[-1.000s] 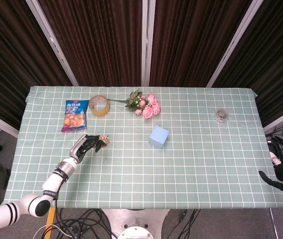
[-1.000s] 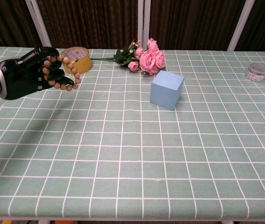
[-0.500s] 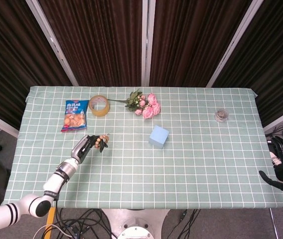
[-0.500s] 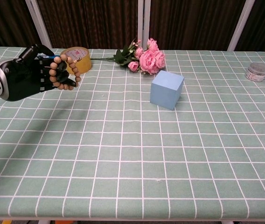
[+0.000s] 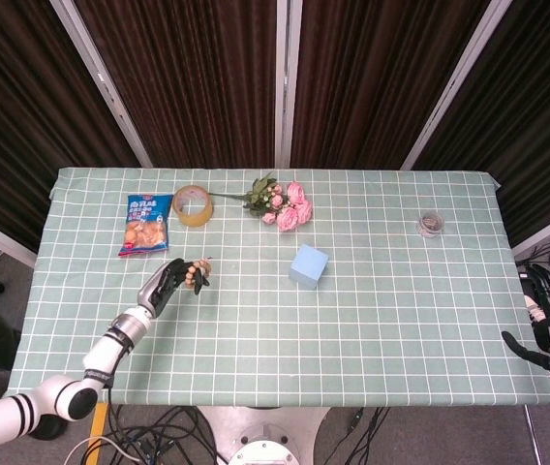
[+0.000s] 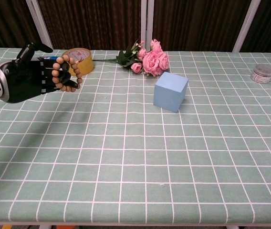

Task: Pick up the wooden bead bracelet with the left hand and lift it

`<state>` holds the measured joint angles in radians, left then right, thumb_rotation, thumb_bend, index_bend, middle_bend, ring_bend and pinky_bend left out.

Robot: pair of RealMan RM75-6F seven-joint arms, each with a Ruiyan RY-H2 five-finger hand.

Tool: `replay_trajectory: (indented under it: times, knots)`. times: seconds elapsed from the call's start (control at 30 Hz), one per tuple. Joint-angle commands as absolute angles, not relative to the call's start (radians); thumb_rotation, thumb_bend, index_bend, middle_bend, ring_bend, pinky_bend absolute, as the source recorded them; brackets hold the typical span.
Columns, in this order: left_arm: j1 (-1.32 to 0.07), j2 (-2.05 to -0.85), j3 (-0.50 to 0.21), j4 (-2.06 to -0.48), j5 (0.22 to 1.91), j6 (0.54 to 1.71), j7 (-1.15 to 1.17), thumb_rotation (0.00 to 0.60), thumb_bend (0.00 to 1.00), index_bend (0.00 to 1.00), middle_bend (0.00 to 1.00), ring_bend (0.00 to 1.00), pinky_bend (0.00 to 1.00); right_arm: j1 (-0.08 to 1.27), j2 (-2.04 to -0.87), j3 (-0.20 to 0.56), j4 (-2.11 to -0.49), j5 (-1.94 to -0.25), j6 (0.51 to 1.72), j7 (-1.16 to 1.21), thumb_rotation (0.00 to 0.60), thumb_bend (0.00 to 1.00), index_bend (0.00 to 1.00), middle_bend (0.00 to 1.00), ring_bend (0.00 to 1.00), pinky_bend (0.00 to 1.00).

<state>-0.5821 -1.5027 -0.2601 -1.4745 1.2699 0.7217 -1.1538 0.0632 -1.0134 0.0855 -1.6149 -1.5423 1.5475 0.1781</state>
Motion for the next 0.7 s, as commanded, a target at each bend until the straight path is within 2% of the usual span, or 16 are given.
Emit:
replay_trajectory:
  times: [0.03,0.17,0.27,0.4,0.6,0.7]
  knots:
    - [-0.581,-1.503,-0.258,-1.473,1.269,0.721,-1.151,0.025,0.55,0.62,0.71,0.4,0.02,0.063,-1.013,0.085,-1.615,-1.542,1.547,0.177,0.6,0.1,0.0,0.08,0.0,0.0]
    - [-0.584,-1.503,-0.258,-1.472,1.261,0.713,-1.142,0.165,0.55,0.63,0.72,0.4,0.02,0.063,-1.014,0.085,-1.615,-1.541,1.547,0.177,0.6,0.1,0.0,0.08,0.0,0.0]
    - [-0.584,-1.503,-0.26,-1.472,1.255,0.711,-1.135,0.184,0.54,0.64,0.72,0.4,0.02,0.063,-1.015,0.085,-1.614,-1.539,1.545,0.177,0.6,0.1,0.0,0.08,0.0,0.0]
    - [-0.583,-1.505,-0.262,-1.471,1.246,0.706,-1.134,0.187,0.47,0.64,0.73,0.4,0.01,0.063,-1.015,0.085,-1.615,-1.539,1.544,0.176,0.6,0.1,0.0,0.08,0.0,0.0]
    - [-0.578,-1.511,-0.268,-1.47,1.242,0.704,-1.144,0.191,0.47,0.68,0.75,0.41,0.01,0.063,-1.011,0.086,-1.62,-1.539,1.545,0.172,0.6,0.1,0.0,0.08,0.0,0.0]
    - [-0.579,-1.513,-0.268,-1.466,1.244,0.702,-1.14,0.263,0.47,0.68,0.75,0.42,0.01,0.063,-1.01,0.085,-1.621,-1.538,1.543,0.17,0.6,0.1,0.0,0.08,0.0,0.0]
